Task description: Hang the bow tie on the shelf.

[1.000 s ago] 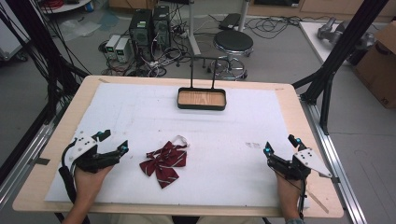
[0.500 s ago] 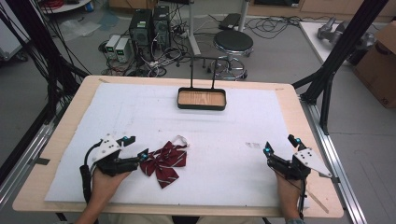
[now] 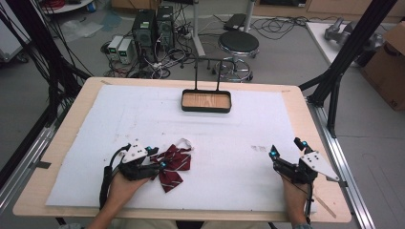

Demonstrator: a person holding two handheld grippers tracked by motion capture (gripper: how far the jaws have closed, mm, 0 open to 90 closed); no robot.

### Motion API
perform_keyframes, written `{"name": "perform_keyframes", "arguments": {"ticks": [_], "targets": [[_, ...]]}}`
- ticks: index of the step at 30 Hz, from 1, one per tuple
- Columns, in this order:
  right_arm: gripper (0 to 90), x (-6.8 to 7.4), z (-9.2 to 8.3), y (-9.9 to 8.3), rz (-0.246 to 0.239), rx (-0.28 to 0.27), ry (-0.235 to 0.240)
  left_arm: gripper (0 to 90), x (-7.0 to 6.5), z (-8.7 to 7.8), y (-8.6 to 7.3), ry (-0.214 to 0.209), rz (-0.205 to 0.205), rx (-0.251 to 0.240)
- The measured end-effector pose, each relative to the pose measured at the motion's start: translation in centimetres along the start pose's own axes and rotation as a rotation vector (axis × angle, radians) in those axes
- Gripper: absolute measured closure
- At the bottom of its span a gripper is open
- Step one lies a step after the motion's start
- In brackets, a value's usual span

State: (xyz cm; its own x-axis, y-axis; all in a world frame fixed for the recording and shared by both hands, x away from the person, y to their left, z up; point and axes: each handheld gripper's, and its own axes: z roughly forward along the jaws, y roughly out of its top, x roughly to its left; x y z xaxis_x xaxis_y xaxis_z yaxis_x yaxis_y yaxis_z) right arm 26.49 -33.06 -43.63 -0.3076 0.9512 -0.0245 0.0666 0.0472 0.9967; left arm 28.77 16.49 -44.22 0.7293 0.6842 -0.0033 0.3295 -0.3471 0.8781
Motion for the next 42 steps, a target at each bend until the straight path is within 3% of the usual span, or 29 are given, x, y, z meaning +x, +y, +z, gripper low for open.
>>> {"name": "perform_keyframes", "arguments": {"ticks": [7, 12, 16, 29, 34, 42], "targets": [[11.1, 0.0, 0.0, 0.0, -0.003, -0.001, 0.003, 51.4, -0.2, 1.4, 0.2, -0.030, -0.001, 0.118], [11.1, 0.0, 0.0, 0.0, -0.002, -0.001, 0.004, 61.5, -0.1, 1.7, 0.3, -0.046, -0.007, 0.149], [11.1, 0.0, 0.0, 0.0, 0.000, -0.002, 0.005, 74.0, -0.3, 1.2, 0.6, -0.047, 0.027, 0.115], [11.1, 0.0, 0.0, 0.0, -0.007, 0.000, 0.007, 75.6, 0.2, -0.7, 3.2, -0.069, 0.129, -0.035], [11.1, 0.0, 0.0, 0.0, -0.001, 0.001, 0.005, 75.5, 1.3, -1.3, 5.2, -0.081, 0.143, -0.072], [11.1, -0.1, 0.0, 0.0, 0.000, 0.001, 0.007, 75.5, 3.5, -0.8, 8.4, -0.130, 0.111, -0.091]]}}
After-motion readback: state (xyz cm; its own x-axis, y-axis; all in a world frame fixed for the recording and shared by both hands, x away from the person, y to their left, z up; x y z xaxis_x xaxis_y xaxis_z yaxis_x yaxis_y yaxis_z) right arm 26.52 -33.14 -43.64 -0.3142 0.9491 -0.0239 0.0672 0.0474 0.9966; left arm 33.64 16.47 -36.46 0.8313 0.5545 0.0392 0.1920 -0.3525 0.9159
